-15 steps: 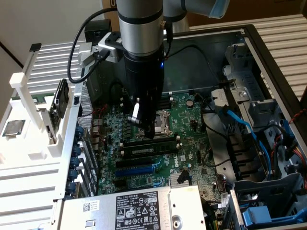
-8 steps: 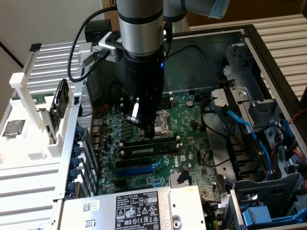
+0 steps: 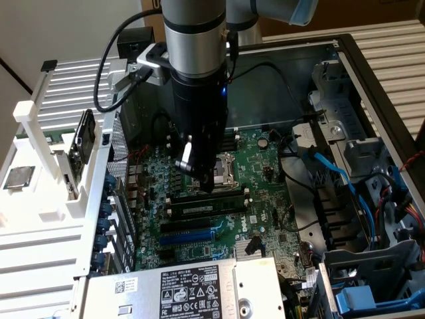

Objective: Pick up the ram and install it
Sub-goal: 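Press down the ram until it locks into place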

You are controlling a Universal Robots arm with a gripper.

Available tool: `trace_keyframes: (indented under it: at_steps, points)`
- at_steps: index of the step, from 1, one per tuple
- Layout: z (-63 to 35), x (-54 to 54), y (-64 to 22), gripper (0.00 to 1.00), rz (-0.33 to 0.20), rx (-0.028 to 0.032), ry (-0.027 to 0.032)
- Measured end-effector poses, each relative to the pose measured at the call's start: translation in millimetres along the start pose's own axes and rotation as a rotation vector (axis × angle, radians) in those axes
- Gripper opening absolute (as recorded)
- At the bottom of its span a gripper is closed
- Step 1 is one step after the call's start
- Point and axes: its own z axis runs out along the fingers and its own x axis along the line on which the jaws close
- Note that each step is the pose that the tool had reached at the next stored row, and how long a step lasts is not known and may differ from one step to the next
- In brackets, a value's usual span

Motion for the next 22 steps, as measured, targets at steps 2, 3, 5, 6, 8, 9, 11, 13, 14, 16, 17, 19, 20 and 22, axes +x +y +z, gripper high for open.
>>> trace_keyframes:
  at_steps: [2,3,5,6,8,9,11,13,14,16,17,19,20,22]
  points:
    - [0.1,0.0,0.0,0.10,0.029,-0.0014,0.0007]
    - [0.1,0.0,0.0,0.10,0.044,-0.0021,0.0010]
    - [0.1,0.0,0.0,0.10,0.074,-0.0035,0.0018]
    - [0.1,0.0,0.0,0.10,0.089,-0.0042,0.0021]
    - [0.2,0.0,0.0,0.10,0.135,-0.0063,0.0032]
    - [0.2,0.0,0.0,0.10,0.150,-0.0070,0.0036]
    - [0.3,0.0,0.0,0.10,0.180,-0.0084,0.0042]
    - [0.3,0.0,0.0,0.10,0.211,-0.0099,0.0050]
    - [0.3,0.0,0.0,0.10,0.227,-0.0107,0.0054]
    - [0.3,0.0,0.0,0.10,0.257,-0.0121,0.0062]
    - [0.4,0.0,0.0,0.10,0.272,-0.0128,0.0065]
    - [0.4,0.0,0.0,0.10,0.302,-0.0142,0.0073]
    - [0.4,0.0,0.0,0.10,0.318,-0.0149,0.0076]
    - [0.4,0.0,0.0,0.10,0.346,-0.0163,0.0083]
